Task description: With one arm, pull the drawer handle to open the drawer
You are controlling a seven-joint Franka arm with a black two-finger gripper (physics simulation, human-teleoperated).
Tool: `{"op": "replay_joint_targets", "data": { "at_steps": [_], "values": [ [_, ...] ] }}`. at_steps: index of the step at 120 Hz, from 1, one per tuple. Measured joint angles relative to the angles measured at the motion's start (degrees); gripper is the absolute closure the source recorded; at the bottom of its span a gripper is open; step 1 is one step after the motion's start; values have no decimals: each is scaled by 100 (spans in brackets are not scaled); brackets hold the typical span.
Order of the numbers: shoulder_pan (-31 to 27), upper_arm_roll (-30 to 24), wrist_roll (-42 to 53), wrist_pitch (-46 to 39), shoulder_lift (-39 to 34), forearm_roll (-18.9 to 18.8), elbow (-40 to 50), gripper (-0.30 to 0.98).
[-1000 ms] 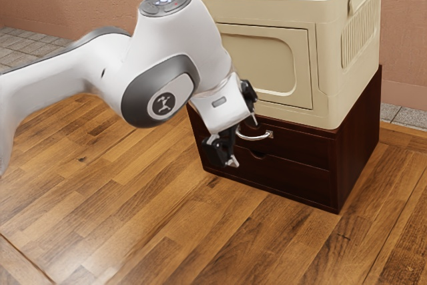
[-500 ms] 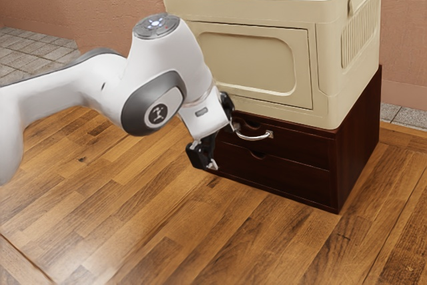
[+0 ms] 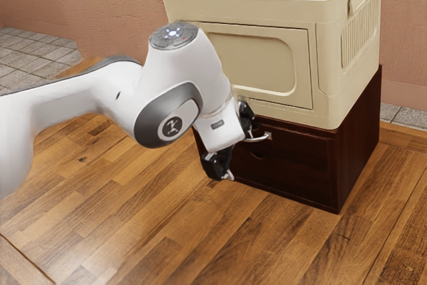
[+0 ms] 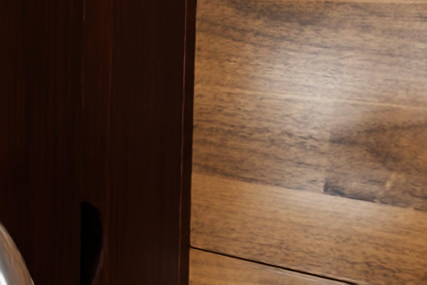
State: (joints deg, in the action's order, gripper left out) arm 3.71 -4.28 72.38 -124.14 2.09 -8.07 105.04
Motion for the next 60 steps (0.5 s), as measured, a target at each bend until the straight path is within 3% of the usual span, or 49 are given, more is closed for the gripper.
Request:
{"op": "replay_joint_targets", "data": {
  "at_steps": [60],
  "values": [
    [93, 54, 18, -208, -987, -81, 1224, 2]
  ]
}}
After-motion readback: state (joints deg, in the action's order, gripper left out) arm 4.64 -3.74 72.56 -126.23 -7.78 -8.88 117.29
